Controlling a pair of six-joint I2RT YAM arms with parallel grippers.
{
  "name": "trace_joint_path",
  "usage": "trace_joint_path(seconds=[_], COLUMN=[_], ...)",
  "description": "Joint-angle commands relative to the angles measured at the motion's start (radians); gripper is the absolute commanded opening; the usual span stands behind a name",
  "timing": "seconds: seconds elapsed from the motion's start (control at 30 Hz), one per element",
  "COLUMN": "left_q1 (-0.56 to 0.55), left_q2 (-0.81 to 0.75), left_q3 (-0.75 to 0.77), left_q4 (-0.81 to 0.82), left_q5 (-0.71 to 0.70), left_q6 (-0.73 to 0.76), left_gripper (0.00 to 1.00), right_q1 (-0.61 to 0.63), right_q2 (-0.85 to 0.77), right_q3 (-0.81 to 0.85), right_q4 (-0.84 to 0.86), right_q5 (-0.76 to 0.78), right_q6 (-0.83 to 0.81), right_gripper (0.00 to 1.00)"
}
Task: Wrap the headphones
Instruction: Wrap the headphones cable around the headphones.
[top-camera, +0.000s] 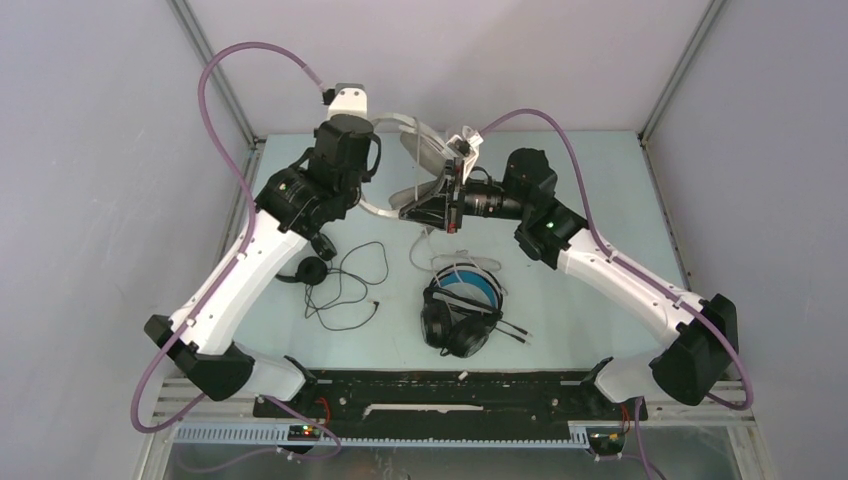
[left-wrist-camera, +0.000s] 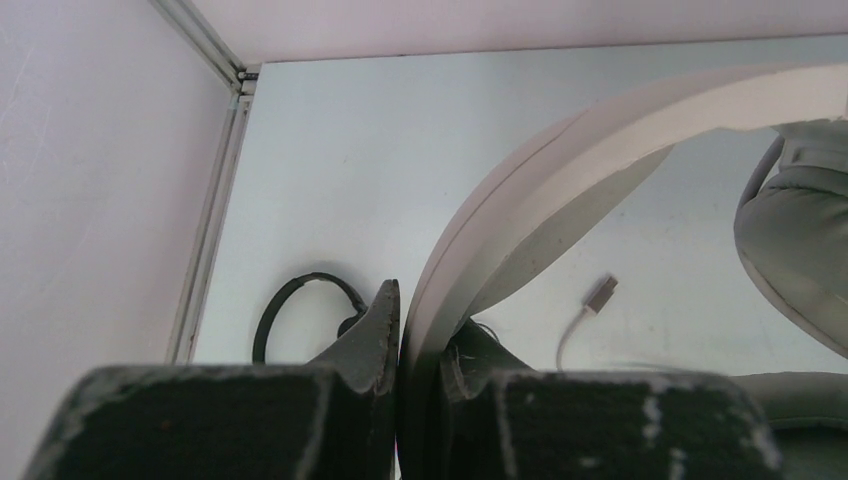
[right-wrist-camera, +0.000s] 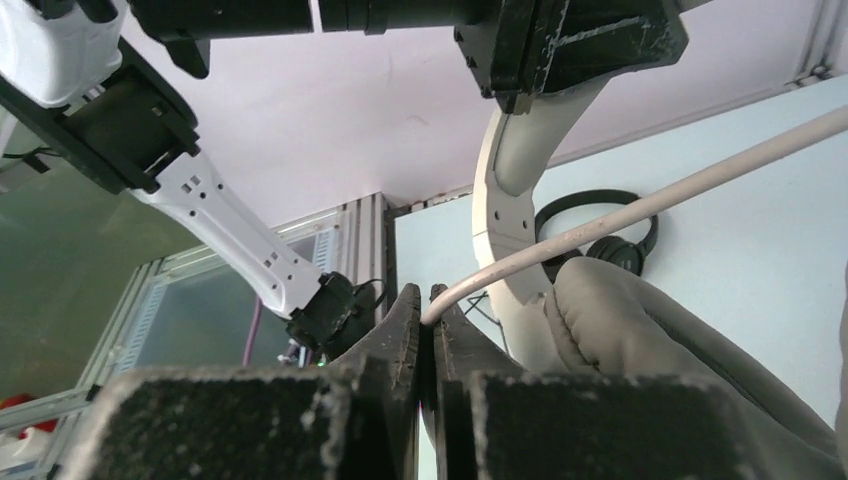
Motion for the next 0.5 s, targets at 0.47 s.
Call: trace_joint_path(seconds=[0.47], left_q1=[0.019], left_q2=[-0.069], left_q3=[-0.107], left_q4=[0.314], left_q5=[-0.007], left_q6=[-0.158], left_gripper=[0.0], right_q1=[0.107], right_q2=[0.011], right_q3=[0.048], right_q4=[0.038], right_q5=[0.11], right_q6=[-0.169], right_gripper=[0.0])
